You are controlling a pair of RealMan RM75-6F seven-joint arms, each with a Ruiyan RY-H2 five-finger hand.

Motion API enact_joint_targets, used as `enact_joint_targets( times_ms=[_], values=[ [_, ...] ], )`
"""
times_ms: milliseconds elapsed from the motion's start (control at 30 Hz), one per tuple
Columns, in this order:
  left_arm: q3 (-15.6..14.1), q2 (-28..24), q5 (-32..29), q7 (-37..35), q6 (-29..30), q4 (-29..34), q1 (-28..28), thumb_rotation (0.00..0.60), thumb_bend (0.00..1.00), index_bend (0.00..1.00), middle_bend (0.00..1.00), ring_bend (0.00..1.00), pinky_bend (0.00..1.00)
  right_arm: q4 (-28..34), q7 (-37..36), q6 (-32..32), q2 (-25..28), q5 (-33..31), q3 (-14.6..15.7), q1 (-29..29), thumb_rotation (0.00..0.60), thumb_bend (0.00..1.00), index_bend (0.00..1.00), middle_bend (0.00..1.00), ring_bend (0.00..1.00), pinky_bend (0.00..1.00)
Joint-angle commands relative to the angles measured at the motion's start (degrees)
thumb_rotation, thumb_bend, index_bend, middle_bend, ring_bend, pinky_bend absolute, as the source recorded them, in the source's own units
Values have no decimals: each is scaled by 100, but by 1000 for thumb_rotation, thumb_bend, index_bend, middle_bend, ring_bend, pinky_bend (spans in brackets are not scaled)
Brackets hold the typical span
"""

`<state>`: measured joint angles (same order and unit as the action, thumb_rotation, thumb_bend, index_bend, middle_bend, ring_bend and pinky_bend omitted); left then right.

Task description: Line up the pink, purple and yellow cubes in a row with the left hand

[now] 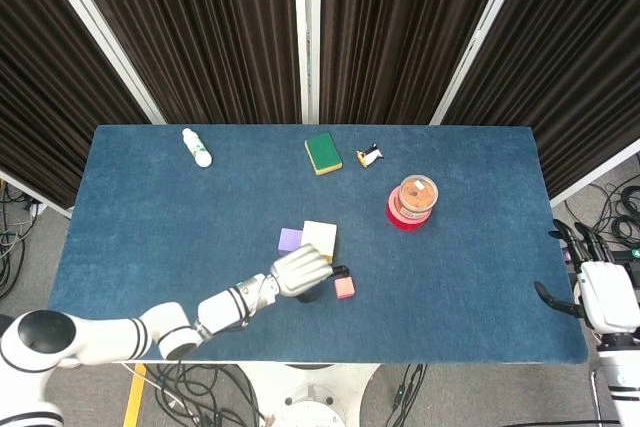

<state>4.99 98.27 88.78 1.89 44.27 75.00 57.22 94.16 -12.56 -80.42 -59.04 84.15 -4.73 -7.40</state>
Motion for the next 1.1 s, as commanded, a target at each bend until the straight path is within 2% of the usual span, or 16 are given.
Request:
enact_joint_targets(
  times_ms=[33, 433, 700, 1100],
  values=[
    [30, 186, -19, 200, -79, -218, 116, 600, 284, 356, 932, 949, 1000, -9, -7, 4, 0, -13, -1, 4, 600, 171, 19, 200, 0, 76],
    [-11, 745, 81, 786, 37, -707, 287, 600, 282, 355, 930, 948, 1000, -61, -38, 71, -14, -67, -17, -14, 600, 171, 18, 200, 0, 75],
    [22, 954, 7, 935, -14, -1028, 380, 600, 281, 364, 930, 949, 1000, -77, -54, 68, -2, -102, -28, 1, 600, 171, 18, 200, 0, 75],
    [-64, 1101, -18, 957, 22, -1258, 375, 600, 280, 516, 929, 948, 1000, -80, -62, 81, -8, -96, -33, -4, 600, 172, 18, 200, 0, 75]
  ],
)
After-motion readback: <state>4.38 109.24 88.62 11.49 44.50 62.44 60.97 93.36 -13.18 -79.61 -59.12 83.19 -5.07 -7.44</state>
